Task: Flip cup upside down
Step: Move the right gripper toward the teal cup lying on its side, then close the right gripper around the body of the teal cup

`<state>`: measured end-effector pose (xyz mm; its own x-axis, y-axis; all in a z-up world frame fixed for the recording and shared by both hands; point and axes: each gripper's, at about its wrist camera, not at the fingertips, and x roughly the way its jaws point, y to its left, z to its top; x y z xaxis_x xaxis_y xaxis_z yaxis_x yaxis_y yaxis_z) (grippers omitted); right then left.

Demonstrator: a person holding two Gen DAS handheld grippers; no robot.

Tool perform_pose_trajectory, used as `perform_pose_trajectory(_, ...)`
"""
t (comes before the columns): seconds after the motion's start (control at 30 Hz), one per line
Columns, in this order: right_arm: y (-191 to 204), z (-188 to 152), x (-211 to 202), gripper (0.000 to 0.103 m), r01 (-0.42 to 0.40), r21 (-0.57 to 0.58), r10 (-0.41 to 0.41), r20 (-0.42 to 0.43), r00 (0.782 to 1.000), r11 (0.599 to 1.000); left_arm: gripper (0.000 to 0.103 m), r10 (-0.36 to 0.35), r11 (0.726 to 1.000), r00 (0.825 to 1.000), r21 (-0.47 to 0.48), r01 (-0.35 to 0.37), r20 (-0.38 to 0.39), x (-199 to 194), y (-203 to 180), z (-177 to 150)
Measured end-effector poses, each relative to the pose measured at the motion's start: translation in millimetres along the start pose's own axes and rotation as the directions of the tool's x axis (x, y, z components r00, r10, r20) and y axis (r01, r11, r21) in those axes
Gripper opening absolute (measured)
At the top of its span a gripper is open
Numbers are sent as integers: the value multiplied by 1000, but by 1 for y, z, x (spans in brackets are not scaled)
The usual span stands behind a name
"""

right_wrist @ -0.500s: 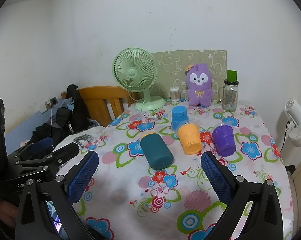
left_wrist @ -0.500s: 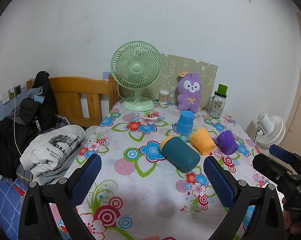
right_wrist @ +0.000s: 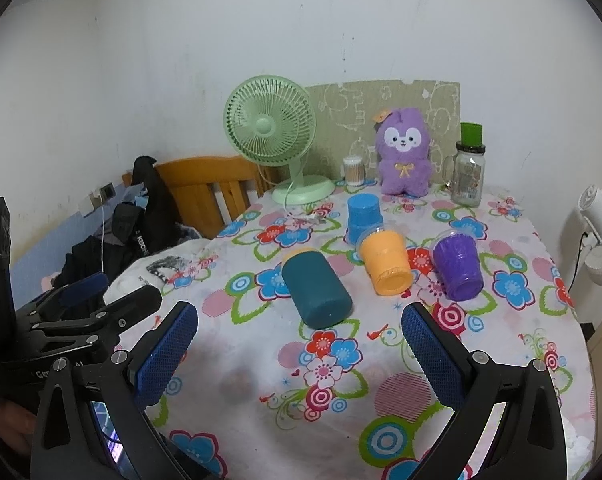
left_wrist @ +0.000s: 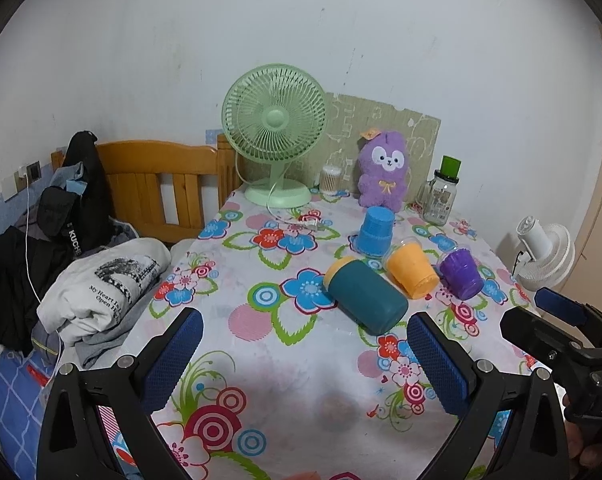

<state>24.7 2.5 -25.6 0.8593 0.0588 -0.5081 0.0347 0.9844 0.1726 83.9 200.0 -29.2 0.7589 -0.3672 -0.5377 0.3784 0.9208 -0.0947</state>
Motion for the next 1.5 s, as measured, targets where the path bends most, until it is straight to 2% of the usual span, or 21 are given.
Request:
perform_pose_trajectory(0.2, -7, 5, 23, 103, 1, 0, -1, -51, 999, 1000, 103, 9, 1000, 999, -7, -9, -49, 21, 5, -2)
perform_pose_trajectory(0.4, -20, 11, 66, 103, 9, 6, -8, -157, 988, 1000, 103, 26, 1000, 992, -14, -28, -122, 54, 14, -5)
perform_pose_trajectory(0.6, -26, 18, 120, 103, -3, -37, -7, -268, 963, 999, 103, 43, 999, 983, -8, -45, -179, 87, 18, -6)
perform_pose_trajectory(0.8, -25, 22, 175, 103, -28, -109, -15, -373, 928, 994, 103, 57, 998, 973, 4, -58, -222, 111, 20, -5)
perform_pose_trajectory(1.03, -18, 18, 214, 103, -64, -142, -4, -432, 902, 988, 103, 66, 998, 963, 1, -68, -260, 131, 25, -9)
perform_pose_trajectory(1.13, -17, 16, 228, 96, -70, -149, -6, -460, 888, 986, 103, 68, 998, 961, 1, -70, -268, 136, 26, -9)
perform_pose_trajectory(1.2, -17, 13, 236, 82, -74, -148, -7, -485, 875, 986, 103, 67, 998, 960, -2, -70, -272, 138, 27, -10)
perform_pose_trajectory(1.27, -17, 10, 241, 73, -75, -144, -8, -502, 865, 987, 103, 67, 998, 959, -3, -70, -277, 138, 28, -11)
perform_pose_trajectory(1.4, -17, 10, 241, 72, -73, -125, 0, -505, 863, 989, 103, 61, 998, 958, -16, -68, -281, 135, 30, -14)
perform_pose_trajectory(1.5, -11, 11, 232, 71, -86, -121, 16, -492, 871, 989, 103, 55, 998, 959, -26, -65, -277, 129, 31, -14)
